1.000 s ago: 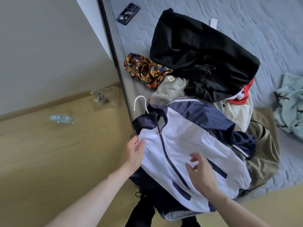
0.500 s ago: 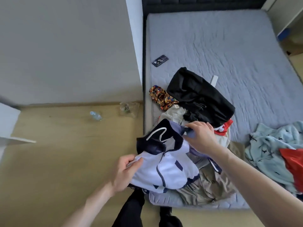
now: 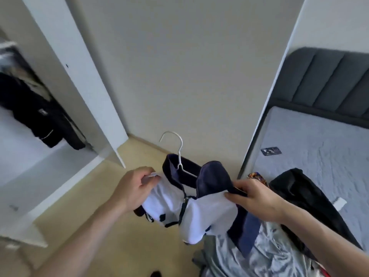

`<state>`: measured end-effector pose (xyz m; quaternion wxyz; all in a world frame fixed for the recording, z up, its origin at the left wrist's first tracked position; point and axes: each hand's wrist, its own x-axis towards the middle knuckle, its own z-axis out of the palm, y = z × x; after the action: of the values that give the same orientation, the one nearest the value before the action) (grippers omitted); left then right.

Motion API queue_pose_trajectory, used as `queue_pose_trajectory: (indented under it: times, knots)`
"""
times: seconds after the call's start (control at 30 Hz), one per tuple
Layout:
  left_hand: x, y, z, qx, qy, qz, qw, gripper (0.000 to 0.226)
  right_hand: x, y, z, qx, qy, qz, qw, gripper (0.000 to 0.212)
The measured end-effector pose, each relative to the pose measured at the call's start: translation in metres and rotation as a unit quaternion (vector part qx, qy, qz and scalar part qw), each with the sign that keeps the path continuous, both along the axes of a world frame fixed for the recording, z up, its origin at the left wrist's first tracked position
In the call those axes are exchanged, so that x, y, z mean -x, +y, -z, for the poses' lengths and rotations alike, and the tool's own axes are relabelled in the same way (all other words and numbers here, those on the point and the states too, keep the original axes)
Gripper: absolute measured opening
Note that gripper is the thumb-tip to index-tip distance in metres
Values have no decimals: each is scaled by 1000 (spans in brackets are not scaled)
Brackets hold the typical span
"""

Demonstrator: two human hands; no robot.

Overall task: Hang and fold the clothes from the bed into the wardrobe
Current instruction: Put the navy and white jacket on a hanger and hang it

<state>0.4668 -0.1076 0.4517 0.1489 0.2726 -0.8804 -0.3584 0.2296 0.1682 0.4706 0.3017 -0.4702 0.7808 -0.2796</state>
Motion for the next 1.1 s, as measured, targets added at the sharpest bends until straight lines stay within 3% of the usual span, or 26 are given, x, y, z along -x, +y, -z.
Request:
queue_pose_trajectory:
  times: [0.13,0.27,0.4,0.63,0.83,1.1]
  knots:
    - [-47,-51,-25,77,-8,-66,995,27,-29,-82,-38,0,-5,-63,998,12]
    - [-102,-111,-41,112,-24,-105,988,24,-71,-168,-58,36,7,-106,994,17]
    - [-159,-186,-46,90,-35,-162,982,11,-121,-258,-65,77,7,-107,991,20]
    - [-239,-288,-60,67,-33,-205,976,21,-180,-374,-58,116,-6,-79,990,24]
    - [-287,-354,-74,79,-63,-239,966,31,-229,-464,-67,128,-91,-92,983,22]
    - [-320,-452,-84,65,-67,-310,946,24,-265,-604,-77,95,-167,-132,972,20]
